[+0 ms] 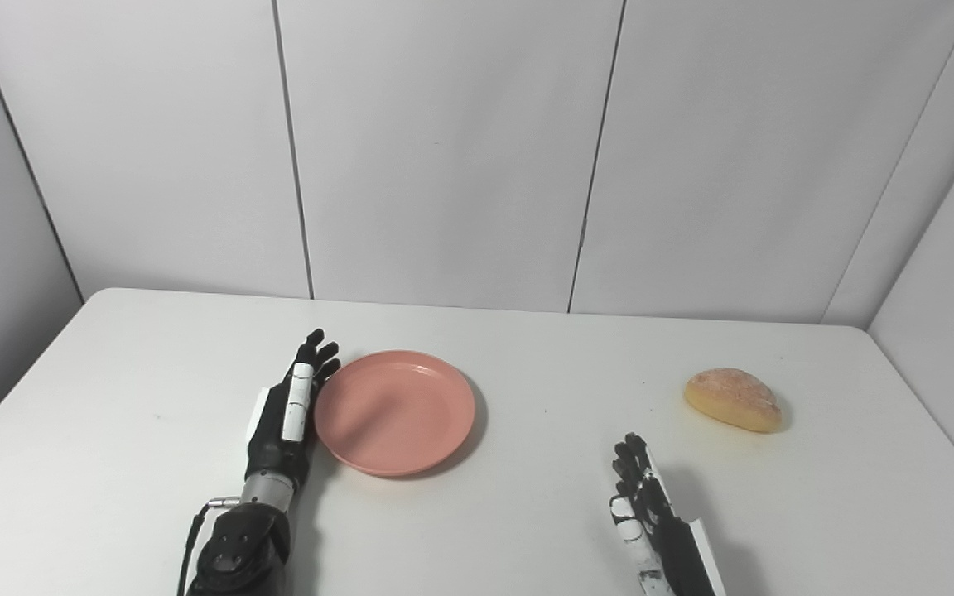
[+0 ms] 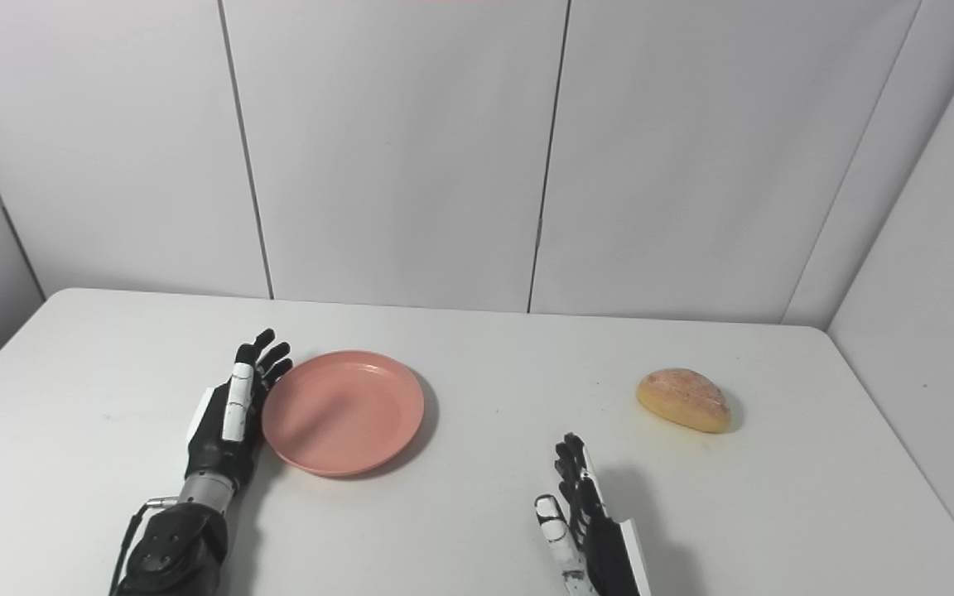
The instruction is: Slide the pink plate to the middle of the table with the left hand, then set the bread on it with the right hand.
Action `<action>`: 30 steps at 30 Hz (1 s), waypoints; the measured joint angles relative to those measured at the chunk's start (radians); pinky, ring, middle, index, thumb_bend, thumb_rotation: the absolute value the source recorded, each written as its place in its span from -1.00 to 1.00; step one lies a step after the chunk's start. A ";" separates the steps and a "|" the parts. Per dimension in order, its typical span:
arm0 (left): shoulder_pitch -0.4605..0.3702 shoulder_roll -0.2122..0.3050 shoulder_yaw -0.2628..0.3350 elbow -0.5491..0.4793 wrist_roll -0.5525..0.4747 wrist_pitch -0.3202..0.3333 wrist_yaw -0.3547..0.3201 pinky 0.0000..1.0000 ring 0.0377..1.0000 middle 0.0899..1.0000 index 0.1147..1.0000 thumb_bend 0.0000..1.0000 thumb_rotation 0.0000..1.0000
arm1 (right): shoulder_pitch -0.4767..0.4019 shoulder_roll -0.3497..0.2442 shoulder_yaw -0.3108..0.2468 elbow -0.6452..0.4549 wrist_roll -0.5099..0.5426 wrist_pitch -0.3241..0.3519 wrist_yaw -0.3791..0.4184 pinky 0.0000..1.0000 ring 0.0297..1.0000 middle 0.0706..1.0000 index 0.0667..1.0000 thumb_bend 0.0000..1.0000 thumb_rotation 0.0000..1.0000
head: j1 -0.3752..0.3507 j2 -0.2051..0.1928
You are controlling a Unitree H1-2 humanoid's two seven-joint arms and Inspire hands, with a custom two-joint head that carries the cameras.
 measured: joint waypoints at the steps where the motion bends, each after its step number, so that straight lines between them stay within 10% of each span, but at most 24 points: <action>1: 0.000 0.000 -0.001 0.000 0.000 0.000 -0.001 0.85 0.84 0.82 0.83 0.59 1.00 | 0.000 0.001 0.002 0.000 0.000 0.000 -0.001 1.00 0.95 0.93 0.96 0.31 0.71 | -0.008 -0.002; 30: -0.023 -0.104 -0.074 0.028 0.059 -0.033 -0.001 0.80 0.75 0.77 0.73 0.50 1.00 | -0.003 0.018 0.021 0.006 -0.009 0.000 -0.003 1.00 0.98 0.95 0.99 0.33 0.75 | -0.025 0.006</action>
